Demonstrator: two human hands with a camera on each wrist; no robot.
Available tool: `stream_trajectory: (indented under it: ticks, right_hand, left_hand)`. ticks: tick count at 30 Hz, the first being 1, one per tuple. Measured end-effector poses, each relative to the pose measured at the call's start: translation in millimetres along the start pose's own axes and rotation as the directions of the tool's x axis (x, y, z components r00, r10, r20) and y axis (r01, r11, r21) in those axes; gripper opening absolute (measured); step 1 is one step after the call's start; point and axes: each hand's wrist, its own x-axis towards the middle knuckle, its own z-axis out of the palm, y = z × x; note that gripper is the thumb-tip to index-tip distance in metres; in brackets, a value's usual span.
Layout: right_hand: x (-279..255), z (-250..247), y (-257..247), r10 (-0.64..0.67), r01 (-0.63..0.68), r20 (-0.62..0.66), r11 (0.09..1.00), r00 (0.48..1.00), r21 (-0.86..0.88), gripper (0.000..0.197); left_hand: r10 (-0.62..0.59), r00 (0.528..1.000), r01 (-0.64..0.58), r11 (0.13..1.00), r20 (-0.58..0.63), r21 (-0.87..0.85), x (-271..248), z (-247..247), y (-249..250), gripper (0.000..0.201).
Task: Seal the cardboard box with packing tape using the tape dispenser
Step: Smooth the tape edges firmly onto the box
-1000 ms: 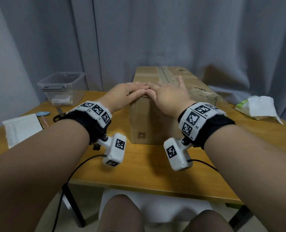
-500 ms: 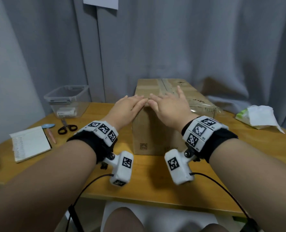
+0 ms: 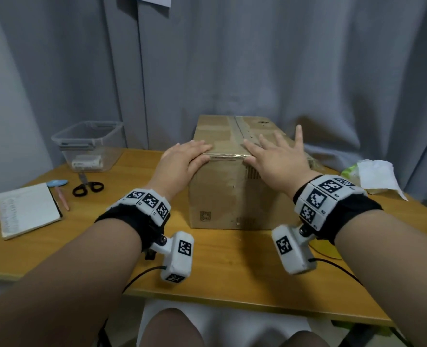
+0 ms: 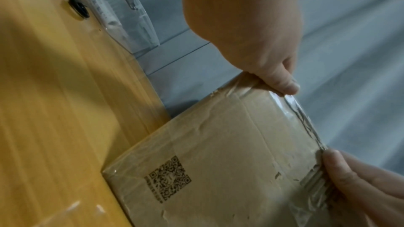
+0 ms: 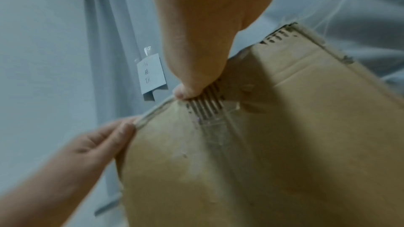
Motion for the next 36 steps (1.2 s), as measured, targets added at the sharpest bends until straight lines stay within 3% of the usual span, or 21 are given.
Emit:
stream_trajectory:
  ticks: [5,9,14,18,22,26,29,36]
  right_hand:
    - [18.1,-15.6,-47.3,-0.117,0.129,-0.129,0.988,0.985,0.085,0.061]
    - [25.5,-5.8,-69.3,-0.12,0.131,-0.102,0.985,0.988,0.113,0.06]
    - [19.0,-1.0,-27.9,-0.087,0.087,-0.064,0.996,0.994,0.0,0.055]
    - [4.8,8.4,6.5,-0.006,0.008,-0.041,0.999,0.999,0.043,0.05]
    - [4.2,6.1,21.1,-0.079,0.088,-0.099,0.993,0.992,0.081,0.073]
    - [-0.7,8.8,37.3,-0.102,0.116,-0.144,0.989,0.984,0.09,0.089]
    - [-6.1,14.1,50.9,-0.064,0.09,-0.177,0.985,0.982,0.145,0.08]
    - [-11.2,17.4,51.9,-0.056,0.107,-0.219,0.967,0.974,0.231,0.058]
  left_hand:
    - [0.013,1.0,-0.013,1.0,0.001,-0.022,0.9,-1.7,-2.1,0.037]
    - [0.006,1.0,-0.006,1.0,-0.026,0.01,-4.9,-8.0,-14.6,0.038]
    - [0.02,1.0,-0.021,0.996,0.014,0.081,2.2,-9.6,-15.9,0.035]
    - [0.021,1.0,-0.019,0.996,-0.02,0.087,3.7,-4.7,-9.8,0.033]
    - [0.039,0.996,-0.017,0.971,-0.086,0.239,11.5,-4.2,14.6,0.028]
    - [0.093,0.992,-0.111,0.966,0.085,0.235,33.7,11.7,53.4,0.037]
    - [0.143,0.967,-0.19,0.956,0.209,0.223,44.9,29.9,75.6,0.044]
    - [0.164,0.979,-0.191,0.946,0.124,0.261,47.7,26.9,59.7,0.051]
